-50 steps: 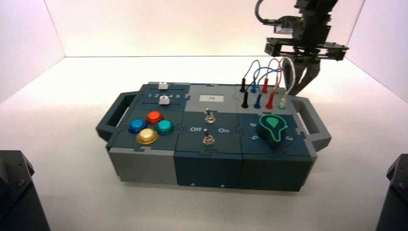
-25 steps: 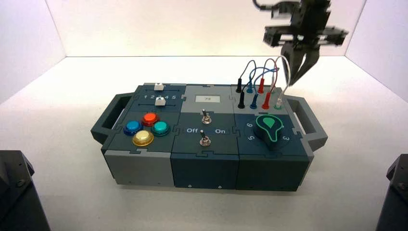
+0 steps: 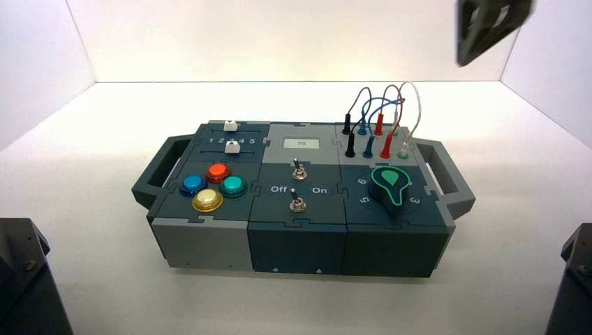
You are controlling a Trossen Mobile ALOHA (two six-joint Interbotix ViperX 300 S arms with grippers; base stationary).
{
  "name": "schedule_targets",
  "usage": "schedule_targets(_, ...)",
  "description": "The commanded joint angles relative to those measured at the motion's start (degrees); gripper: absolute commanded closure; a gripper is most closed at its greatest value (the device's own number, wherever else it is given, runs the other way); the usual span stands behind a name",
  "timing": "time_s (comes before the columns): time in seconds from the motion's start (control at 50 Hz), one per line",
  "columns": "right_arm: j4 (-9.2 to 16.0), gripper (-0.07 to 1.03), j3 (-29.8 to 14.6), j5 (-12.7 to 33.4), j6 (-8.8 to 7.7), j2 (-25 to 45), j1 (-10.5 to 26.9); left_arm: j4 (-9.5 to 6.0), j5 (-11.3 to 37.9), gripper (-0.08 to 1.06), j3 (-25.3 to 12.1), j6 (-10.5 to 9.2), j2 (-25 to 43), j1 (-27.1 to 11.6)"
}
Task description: Turn the knob to position 6.
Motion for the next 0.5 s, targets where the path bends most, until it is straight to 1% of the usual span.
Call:
schedule_targets(0.02, 2.99, 0.98, 2.02, 0.70, 0.35, -6.06, 0.53, 0.09, -0.26, 1.01, -0.70, 0.35, -0.09, 0.18)
schedule_targets(0.14, 6.42, 0.98, 5.10, 1.32, 0.09, -11.07, 2.29, 0.09, -0.26, 1.01, -0.62, 0.35, -0.35, 0.26)
schedule_targets(0.28, 9.84, 0.98, 8.00, 2.02, 0.62, -15.47, 5.10, 0.09, -0.18, 1.01, -0.53, 0.35, -1.32, 0.26)
schedule_targets(0.44, 12.22, 0.98, 10.63, 2.20, 0.62, -17.58, 7.12, 0.09, -0.09, 1.00, -0.09, 0.35, -2.72, 0.18)
schedule_targets(0.5, 12.74, 0.98, 11.43, 2.29, 0.62, -17.58, 8.09, 0.09, 0.00, 1.01, 0.18, 0.26, -3.43, 0.26)
